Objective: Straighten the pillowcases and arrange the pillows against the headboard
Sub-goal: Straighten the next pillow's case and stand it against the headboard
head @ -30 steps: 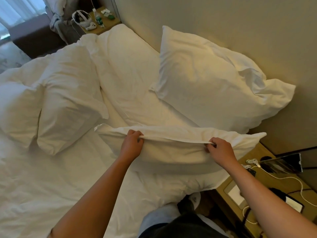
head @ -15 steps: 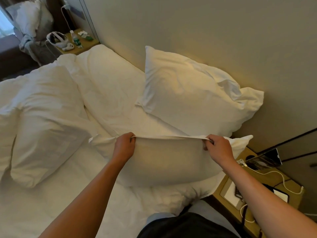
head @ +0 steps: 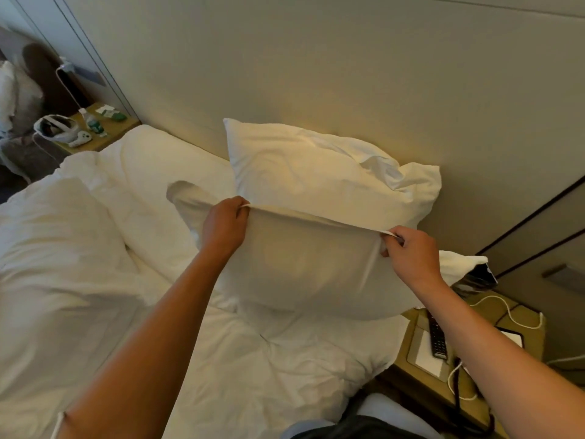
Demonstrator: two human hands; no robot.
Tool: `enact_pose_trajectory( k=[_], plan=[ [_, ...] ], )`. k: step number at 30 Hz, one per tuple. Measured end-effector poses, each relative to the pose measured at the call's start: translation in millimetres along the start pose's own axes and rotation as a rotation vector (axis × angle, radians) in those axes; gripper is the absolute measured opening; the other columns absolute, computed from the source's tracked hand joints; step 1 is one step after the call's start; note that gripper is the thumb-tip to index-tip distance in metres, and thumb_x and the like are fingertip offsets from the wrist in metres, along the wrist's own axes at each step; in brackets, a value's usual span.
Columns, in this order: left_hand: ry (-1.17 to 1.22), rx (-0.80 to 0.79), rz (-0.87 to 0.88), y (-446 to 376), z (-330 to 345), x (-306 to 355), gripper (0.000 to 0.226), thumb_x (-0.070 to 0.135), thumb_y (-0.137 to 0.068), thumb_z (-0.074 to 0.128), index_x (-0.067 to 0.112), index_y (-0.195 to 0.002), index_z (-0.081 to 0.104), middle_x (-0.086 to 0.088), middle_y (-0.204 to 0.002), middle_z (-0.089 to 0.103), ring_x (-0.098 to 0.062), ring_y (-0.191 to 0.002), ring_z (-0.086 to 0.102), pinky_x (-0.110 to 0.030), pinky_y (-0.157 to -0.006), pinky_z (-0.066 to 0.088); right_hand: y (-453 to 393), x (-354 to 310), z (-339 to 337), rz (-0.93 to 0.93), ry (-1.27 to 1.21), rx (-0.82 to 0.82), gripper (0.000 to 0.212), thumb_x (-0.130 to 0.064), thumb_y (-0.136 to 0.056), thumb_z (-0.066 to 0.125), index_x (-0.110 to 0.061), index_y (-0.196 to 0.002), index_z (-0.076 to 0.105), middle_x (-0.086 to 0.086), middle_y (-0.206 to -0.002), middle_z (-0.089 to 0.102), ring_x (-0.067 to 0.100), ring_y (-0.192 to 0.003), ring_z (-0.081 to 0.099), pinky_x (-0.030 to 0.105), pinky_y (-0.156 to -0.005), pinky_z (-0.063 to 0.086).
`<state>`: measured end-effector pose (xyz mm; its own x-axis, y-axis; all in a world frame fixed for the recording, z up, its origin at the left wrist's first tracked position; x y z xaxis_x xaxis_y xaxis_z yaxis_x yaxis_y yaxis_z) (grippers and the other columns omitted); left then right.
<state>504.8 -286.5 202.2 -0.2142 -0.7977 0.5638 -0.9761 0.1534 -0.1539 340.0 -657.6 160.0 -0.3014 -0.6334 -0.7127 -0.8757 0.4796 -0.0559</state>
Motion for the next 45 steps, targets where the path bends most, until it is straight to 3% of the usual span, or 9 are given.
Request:
enact_pose_trajectory(
  k=[9,13,22,26,29,32,38,41,45],
  plan=[
    [-0.039,-0.135,-0.14,22,61,-50,0.023,0.019,-0.099,0.048,0.019,-0.096,0.071,-0.007,-0.098,0.074,-0.029,-0.09,0.068,-0.033,-0.071,0.048,25,34,45,0.145,0.053,-0.177,0.028,-0.034,-0.102,0.062,-0.028,-0.079,0.077,-0.01,-0.063,0.071,0.012,-0.065,0.066,0.032,-0.07,0.055],
    [-0.046,-0.119,-0.168,17,62,-68,0.025,0.019,-0.099,0.048,0.018,-0.102,0.074,-0.008,-0.101,0.076,-0.029,-0.092,0.068,-0.035,-0.073,0.051,31,34,67,0.178,0.065,-0.261,0.026,-0.034,-0.102,0.062,-0.029,-0.082,0.079,-0.01,-0.062,0.072,0.01,-0.064,0.067,0.022,-0.061,0.045],
    [-0.034,0.035,-0.082,-68,25,-46,0.026,0.019,-0.099,0.048,0.014,-0.101,0.074,-0.01,-0.1,0.076,-0.032,-0.09,0.068,-0.034,-0.073,0.049,-26,-6,66,0.129,-0.032,-0.204,0.034,-0.033,-0.1,0.064,-0.025,-0.069,0.074,-0.011,-0.058,0.072,0.001,-0.062,0.068,0.025,-0.064,0.049],
    [-0.032,0.022,-0.13,-100,37,-55,0.027,0.022,-0.099,0.05,0.014,-0.108,0.074,-0.012,-0.11,0.075,-0.033,-0.099,0.069,-0.038,-0.083,0.053,-56,-14,90,0.11,-0.013,-0.183,0.032,-0.029,-0.101,0.062,-0.023,-0.072,0.076,-0.008,-0.069,0.075,0.013,-0.072,0.069,0.031,-0.071,0.053],
    [-0.024,-0.184,-0.243,-89,91,-77,0.046,0.035,-0.099,0.058,0.02,-0.142,0.055,-0.01,-0.154,0.047,-0.03,-0.137,0.049,-0.041,-0.11,0.041,-64,-12,126,0.116,0.08,-0.283,0.02,-0.023,-0.103,0.06,-0.017,-0.115,0.074,0.006,-0.122,0.072,0.029,-0.113,0.066,0.036,-0.095,0.05],
    [-0.052,-0.364,-0.384,-53,148,-106,0.081,0.047,-0.094,0.063,0.023,-0.16,0.023,-0.014,-0.167,0.018,-0.032,-0.149,0.031,-0.043,-0.116,0.034,-59,-10,160,0.0,0.308,-0.369,0.052,-0.033,-0.1,0.063,-0.024,-0.149,0.05,0.009,-0.164,0.035,0.033,-0.148,0.038,0.045,-0.12,0.035],
    [0.183,-0.4,-0.749,10,206,-154,0.108,0.055,-0.086,0.069,0.025,-0.162,-0.001,-0.019,-0.159,0.031,-0.038,-0.142,0.04,-0.046,-0.115,0.039,-80,-23,202,-0.14,0.377,-0.386,0.078,-0.054,-0.094,0.065,-0.022,-0.157,0.033,0.008,-0.167,0.031,0.03,-0.153,0.031,0.045,-0.123,0.031],
    [0.374,-0.339,-0.893,28,217,-165,0.116,0.057,-0.082,0.074,0.036,-0.16,-0.01,-0.014,-0.161,0.027,-0.041,-0.141,0.04,-0.054,-0.102,0.052,-99,-31,238,-0.186,0.443,-0.439,0.094,-0.071,-0.089,0.059,-0.02,-0.161,0.025,0.01,-0.167,0.031,0.03,-0.154,0.029,0.047,-0.126,0.027],
    [0.74,-0.302,-1.172,63,238,-173,0.124,0.061,-0.073,0.081,0.05,-0.155,-0.011,-0.004,-0.165,0.019,-0.043,-0.138,0.041,-0.06,-0.09,0.057,-113,-27,286,-0.174,0.541,-0.495,0.097,-0.084,-0.087,0.041,-0.018,-0.157,0.027,0.014,-0.148,0.049,0.036,-0.131,0.052,0.049,-0.104,0.046]
  ],
)
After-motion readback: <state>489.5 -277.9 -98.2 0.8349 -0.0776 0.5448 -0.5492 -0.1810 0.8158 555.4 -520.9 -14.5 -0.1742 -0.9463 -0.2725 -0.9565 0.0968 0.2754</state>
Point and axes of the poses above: each hand's wrist, its own y-axis away from the middle knuckle, its own z-axis out of the palm, x = y × z, the point moved 9 cm from there along -y, towards the middle knuckle
